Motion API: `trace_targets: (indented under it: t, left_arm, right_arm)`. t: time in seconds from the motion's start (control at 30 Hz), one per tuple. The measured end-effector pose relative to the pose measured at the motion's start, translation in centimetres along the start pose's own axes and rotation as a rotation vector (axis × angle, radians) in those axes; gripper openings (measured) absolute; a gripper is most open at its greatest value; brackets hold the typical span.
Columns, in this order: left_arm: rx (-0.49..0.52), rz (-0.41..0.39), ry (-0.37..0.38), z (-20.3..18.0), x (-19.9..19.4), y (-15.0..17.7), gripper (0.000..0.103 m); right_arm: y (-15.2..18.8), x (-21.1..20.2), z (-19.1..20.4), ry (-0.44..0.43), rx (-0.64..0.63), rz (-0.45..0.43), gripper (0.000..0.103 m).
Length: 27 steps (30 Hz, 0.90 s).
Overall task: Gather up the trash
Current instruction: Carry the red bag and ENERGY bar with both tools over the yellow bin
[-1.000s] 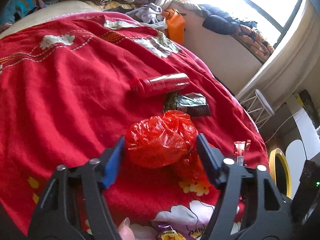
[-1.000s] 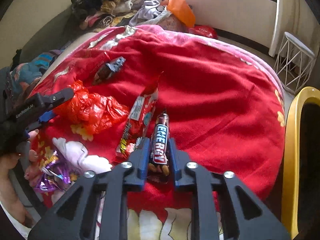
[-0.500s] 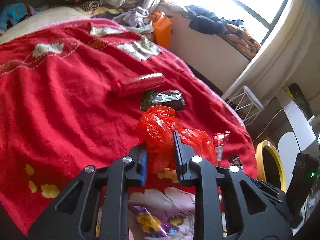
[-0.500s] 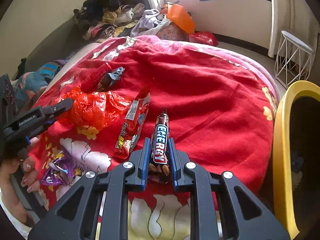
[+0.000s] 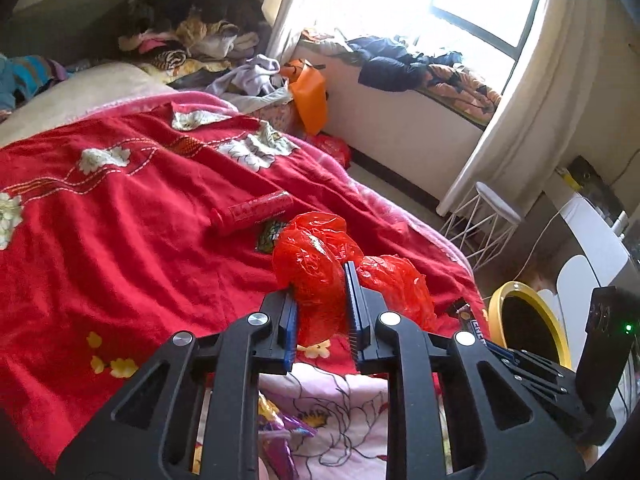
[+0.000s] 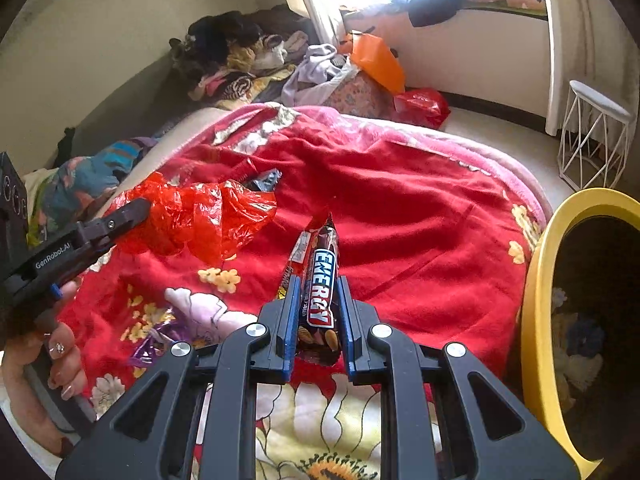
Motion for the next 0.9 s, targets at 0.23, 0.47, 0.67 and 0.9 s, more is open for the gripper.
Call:
trace_targets:
  t: [0.23, 0.47, 0.67, 0.9]
  left_arm:
    - [0.034, -0.015, -0.004, -1.8, -1.2, 0.1, 0.014]
    - [0.044, -0.015, -0.001, -3.0, -1.8, 0.4, 0.014]
    - [0.058, -0.013, -0.002, -3.8, -2.3, 0.6, 0.014]
    - [0.075, -0.01, 0.01, -5.2, -2.7, 1.0, 0.014]
  right_arm:
    - [-0.8, -2.2, -0.4, -0.01, 0.002, -0.044, 0.018]
    - [-1.4, -3.8, -1.2, -0.005, 0.005, -0.076, 0.018]
    - [-1.7, -4.8, -2.8, -0.004, 0.038, -0.085, 0.018]
    - [-2.0, -5.7, -4.7, 0.011, 0.075, -0.099, 0.017]
Point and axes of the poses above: each gripper's, at about its wrist camera, not at the fingertips, and x roughly the way its jaws point, z to its left, y to its underside, the point moved 10 cm from there along x, roughly the way its jaws point, and after that the axes turned 10 degrees about y, right-handed, at the moved point
